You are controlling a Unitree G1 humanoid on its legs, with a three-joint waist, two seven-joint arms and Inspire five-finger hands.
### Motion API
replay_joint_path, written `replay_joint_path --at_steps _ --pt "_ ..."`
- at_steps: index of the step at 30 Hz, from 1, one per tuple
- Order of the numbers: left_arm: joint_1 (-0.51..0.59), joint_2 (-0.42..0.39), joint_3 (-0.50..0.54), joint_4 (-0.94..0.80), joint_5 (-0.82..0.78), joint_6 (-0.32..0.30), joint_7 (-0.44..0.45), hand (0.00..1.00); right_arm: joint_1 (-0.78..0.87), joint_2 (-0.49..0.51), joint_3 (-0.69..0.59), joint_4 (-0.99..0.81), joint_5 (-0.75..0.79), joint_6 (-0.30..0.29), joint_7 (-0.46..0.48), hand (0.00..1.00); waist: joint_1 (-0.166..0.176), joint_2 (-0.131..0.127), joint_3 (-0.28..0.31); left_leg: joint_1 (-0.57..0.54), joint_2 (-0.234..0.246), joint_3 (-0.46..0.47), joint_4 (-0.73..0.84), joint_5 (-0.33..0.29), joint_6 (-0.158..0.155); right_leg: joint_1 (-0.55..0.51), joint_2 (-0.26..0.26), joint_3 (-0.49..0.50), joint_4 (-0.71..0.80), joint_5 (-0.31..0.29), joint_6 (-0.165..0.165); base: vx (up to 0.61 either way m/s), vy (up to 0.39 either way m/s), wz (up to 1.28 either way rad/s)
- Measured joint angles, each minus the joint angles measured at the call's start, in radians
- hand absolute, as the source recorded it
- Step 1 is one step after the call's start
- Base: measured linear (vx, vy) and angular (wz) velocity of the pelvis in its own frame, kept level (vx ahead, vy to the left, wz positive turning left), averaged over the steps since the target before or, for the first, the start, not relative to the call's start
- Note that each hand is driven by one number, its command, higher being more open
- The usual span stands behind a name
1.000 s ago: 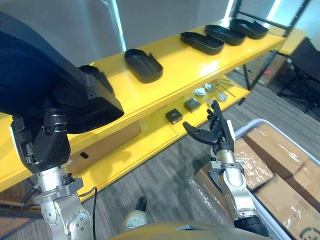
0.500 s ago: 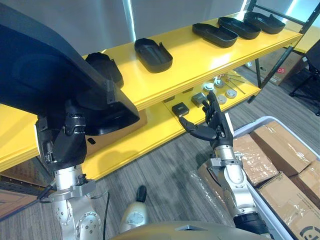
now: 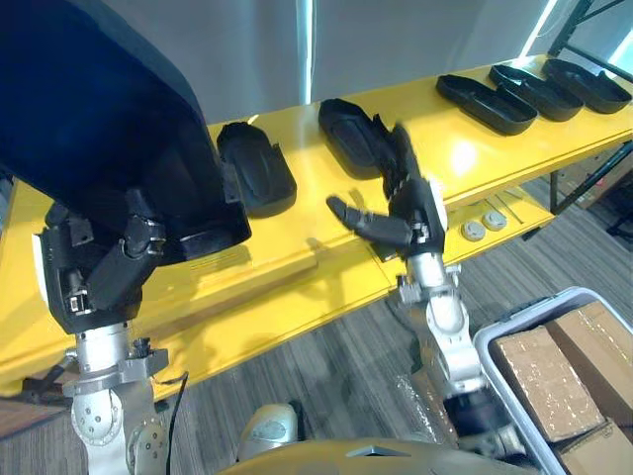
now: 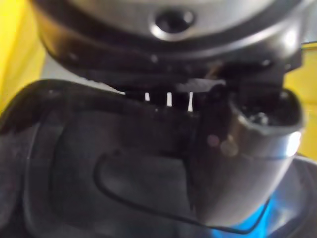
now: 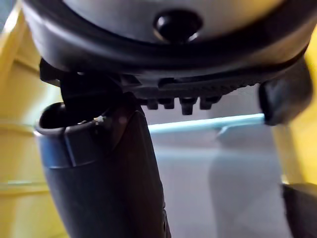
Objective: Walk over and take three plastic housings, then place them on the shelf
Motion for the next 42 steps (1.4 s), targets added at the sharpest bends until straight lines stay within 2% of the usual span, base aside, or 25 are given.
replay_joint_path --at_steps 2,4,5,6,7,8,9,10,12,13,22,24,25,26,27,28,30,31,32,33,34,35,38,39,42 --pt "-0.105 0.03 -0.016 0.05 0.0 -0.001 -0.001 0.0 -0.047 -0.027 -0.041 -0.044 -0.014 -0.014 -0.031 1.0 -0.041 -0.003 -0.003 0.019 -0.016 -0.1 -0.015 0.004 -0.01 -0.058 0.088 0.173 -0.109 0.022 0.037 0.32 -0.073 1.61" --pt "-0.154 0.038 -0.03 0.091 -0.002 0.001 -0.001 0.0 -0.041 -0.047 -0.09 -0.091 -0.016 -0.015 -0.032 1.0 -0.067 -0.021 -0.012 0.061 -0.042 -0.191 -0.041 0.004 -0.028 -0.053 0.103 0.239 -0.176 0.057 0.082 0.31 -0.188 1.7" --pt "-0.149 0.038 -0.026 0.09 -0.007 0.0 0.001 0.0 -0.039 -0.051 -0.113 -0.104 -0.012 -0.018 -0.026 1.0 -0.065 -0.037 -0.022 0.071 -0.056 -0.217 -0.039 -0.006 -0.044 -0.047 0.096 0.229 -0.232 0.115 0.074 0.33 -0.298 1.16" --pt "-0.139 0.039 -0.015 0.087 -0.011 0.002 0.001 0.0 -0.037 -0.06 -0.137 -0.118 -0.006 -0.022 -0.011 1.0 -0.058 -0.069 -0.042 0.07 -0.078 -0.241 -0.03 -0.029 -0.075 -0.037 0.085 0.203 -0.305 0.228 0.056 0.34 -0.322 0.97" --pt "-0.128 0.017 -0.015 0.087 -0.013 0.003 -0.001 0.0 -0.035 -0.079 -0.146 -0.118 -0.004 -0.029 -0.005 1.0 -0.051 -0.053 -0.051 0.069 -0.064 -0.254 -0.02 -0.046 -0.085 -0.013 0.083 0.172 -0.318 0.208 0.061 0.32 -0.289 0.91" --pt "-0.1 -0.016 -0.017 0.078 -0.027 0.012 -0.005 0.0 -0.034 -0.116 -0.16 -0.119 0.0 -0.029 0.009 1.0 -0.039 -0.01 -0.062 0.055 -0.017 -0.235 -0.003 -0.064 -0.11 0.045 0.123 0.123 -0.394 0.222 0.052 0.28 -0.218 0.91" --pt "-0.092 -0.032 -0.019 0.077 -0.043 0.024 -0.028 0.0 -0.023 -0.143 -0.18 -0.119 0.005 -0.029 0.015 1.0 -0.041 0.014 -0.064 0.052 0.033 -0.136 -0.006 -0.065 -0.11 0.108 0.151 0.056 -0.462 0.233 0.042 0.25 -0.183 1.03" --pt "-0.092 -0.036 -0.022 0.077 -0.043 0.032 -0.041 0.0 -0.012 -0.149 -0.193 -0.119 0.006 -0.027 0.015 1.0 -0.046 0.018 -0.066 0.051 0.055 -0.078 -0.009 -0.056 -0.112 0.134 0.157 0.026 -0.483 0.233 0.04 0.2 -0.167 1.27" --pt "-0.094 -0.043 -0.071 0.077 -0.045 0.044 -0.085 0.0 0.063 -0.149 -0.256 -0.143 0.007 -0.024 0.012 1.0 -0.062 0.018 -0.067 0.066 0.091 0.122 -0.046 -0.007 -0.107 0.201 0.161 -0.066 -0.514 0.231 0.037 0.16 -0.123 1.13" --pt "-0.094 -0.043 -0.084 0.076 -0.044 0.048 -0.095 0.0 0.082 -0.147 -0.267 -0.151 0.007 -0.024 0.012 1.0 -0.06 0.019 -0.067 0.072 0.089 0.138 -0.06 0.004 -0.101 0.208 0.16 -0.075 -0.514 0.231 0.037 0.15 -0.04 0.69" --pt "-0.057 -0.075 -0.197 0.031 -0.043 0.096 -0.077 0.0 0.204 -0.028 -0.263 -0.214 0.138 -0.023 0.08 1.0 -0.078 0.009 -0.063 0.091 0.033 0.076 -0.108 0.033 -0.083 0.277 0.123 -0.146 -0.552 0.232 0.042 0.07 0.055 0.32" --pt "-0.045 -0.079 -0.234 0.03 -0.034 0.096 -0.059 0.0 0.219 -0.003 -0.263 -0.214 0.165 -0.023 0.083 1.0 -0.086 0.003 -0.058 0.06 0.022 0.067 -0.09 0.048 -0.099 0.271 0.103 -0.162 -0.533 0.223 0.038 -0.05 0.098 0.62" --pt "-0.048 -0.078 -0.248 0.029 -0.025 0.096 -0.046 0.0 0.214 0.003 -0.265 -0.215 0.195 -0.023 0.096 1.0 -0.1 -0.021 -0.041 -0.007 -0.004 0.049 -0.007 0.051 -0.13 0.267 0.054 -0.155 -0.521 0.206 0.055 -0.09 0.134 0.69" --pt "-0.05 -0.08 -0.252 0.029 -0.021 0.095 -0.044 0.0 0.208 0.002 -0.264 -0.215 0.203 -0.023 0.103 1.0 -0.103 -0.032 -0.023 -0.04 0.005 0.065 0.048 0.018 -0.109 0.266 0.039 -0.161 -0.511 0.204 0.061 -0.1 0.117 0.54" --pt "-0.051 -0.08 -0.258 0.029 -0.018 0.094 -0.04 0.0 0.199 0.001 -0.266 -0.215 0.206 -0.023 0.104 1.0 -0.103 -0.016 -0.011 -0.065 0.042 0.077 0.097 0.002 -0.106 0.263 0.035 -0.166 -0.494 0.204 0.061 -0.13 0.101 0.19" --pt "-0.039 -0.082 -0.262 0.031 0.0 0.094 -0.034 0.0 0.191 -0.013 -0.261 -0.212 0.226 -0.023 0.107 1.0 -0.103 0.0 0.003 -0.107 0.128 0.072 0.174 -0.008 -0.132 0.248 0.024 -0.159 -0.458 0.202 0.06 -0.15 0.174 -0.03" --pt "-0.01 -0.081 -0.262 0.031 0.003 0.093 -0.031 0.0 0.18 -0.027 -0.235 -0.208 0.267 -0.03 0.123 1.0 -0.098 0.023 0.003 -0.104 0.216 -0.001 0.187 0.015 -0.176 0.216 -0.028 -0.118 -0.397 0.191 0.092 -0.1 0.339 -0.4" --pt "-0.007 -0.081 -0.262 0.031 0.003 0.092 -0.033 0.0 0.179 -0.033 -0.226 -0.208 0.283 -0.037 0.128 1.0 -0.093 0.026 0.002 -0.087 0.226 -0.021 0.175 0.03 -0.199 0.208 -0.044 -0.102 -0.382 0.179 0.122 -0.01 0.412 -0.66" --pt "-0.001 -0.092 -0.263 0.032 0.004 0.089 -0.043 0.0 0.177 -0.049 -0.216 -0.208 0.304 -0.057 0.139 1.0 -0.086 0.051 -0.006 -0.047 0.244 -0.035 0.143 0.062 -0.239 0.195 -0.077 -0.073 -0.362 0.168 0.179 -0.02 0.511 -0.54" --pt "0.007 -0.104 -0.267 0.031 0.004 0.089 -0.057 0.0 0.181 -0.051 -0.216 -0.208 0.308 -0.074 0.14 1.0 -0.091 0.073 -0.015 -0.018 0.233 -0.026 0.114 -0.016 -0.286 0.186 -0.096 -0.052 -0.352 0.179 0.198 -0.03 0.557 -0.35" --pt "-0.001 -0.089 -0.269 0.033 0.003 0.089 -0.069 0.0 0.192 -0.033 -0.218 -0.203 0.304 -0.096 0.131 1.0 -0.097 0.051 -0.005 -0.012 0.2 -0.01 0.119 -0.07 -0.268 0.19 -0.137 -0.035 -0.353 0.196 0.218 -0.06 0.612 -0.12" --pt "-0.002 -0.065 -0.271 0.034 0.0 0.089 -0.08 0.0 0.22 0.014 -0.203 -0.202 0.295 -0.099 0.099 1.0 -0.095 0.018 0.006 -0.027 0.149 0.017 0.183 -0.104 -0.225 0.191 -0.187 -0.017 -0.366 0.255 0.192 -0.12 0.587 -0.12" --pt "-0.005 -0.027 -0.249 0.035 0.001 0.095 -0.097 0.0 0.254 0.041 -0.141 -0.16 0.246 -0.088 0.06 1.0 -0.061 -0.002 0.011 -0.077 0.131 0.083 0.273 -0.158 -0.148 0.127 -0.202 -0.017 -0.416 0.463 0.081 -0.14 0.574 -0.4" --pt "-0.018 0.002 -0.233 0.041 0.001 0.098 -0.093 0.0 0.259 0.052 -0.122 -0.154 0.228 -0.074 0.058 1.0 -0.069 -0.004 0.012 -0.075 0.118 0.086 0.247 -0.143 -0.122 0.124 -0.17 -0.013 -0.362 0.394 0.105 -0.1 0.478 -0.25" --pt "-0.061 0.033 -0.205 0.041 -0.018 0.099 -0.098 0.0 0.26 0.049 -0.109 -0.174 0.216 -0.073 0.061 1.0 -0.085 -0.025 -0.002 -0.062 0.067 0.084 0.153 -0.089 -0.082 0.134 -0.095 -0.015 -0.321 0.244 0.114 -0.02 0.22 0.12"
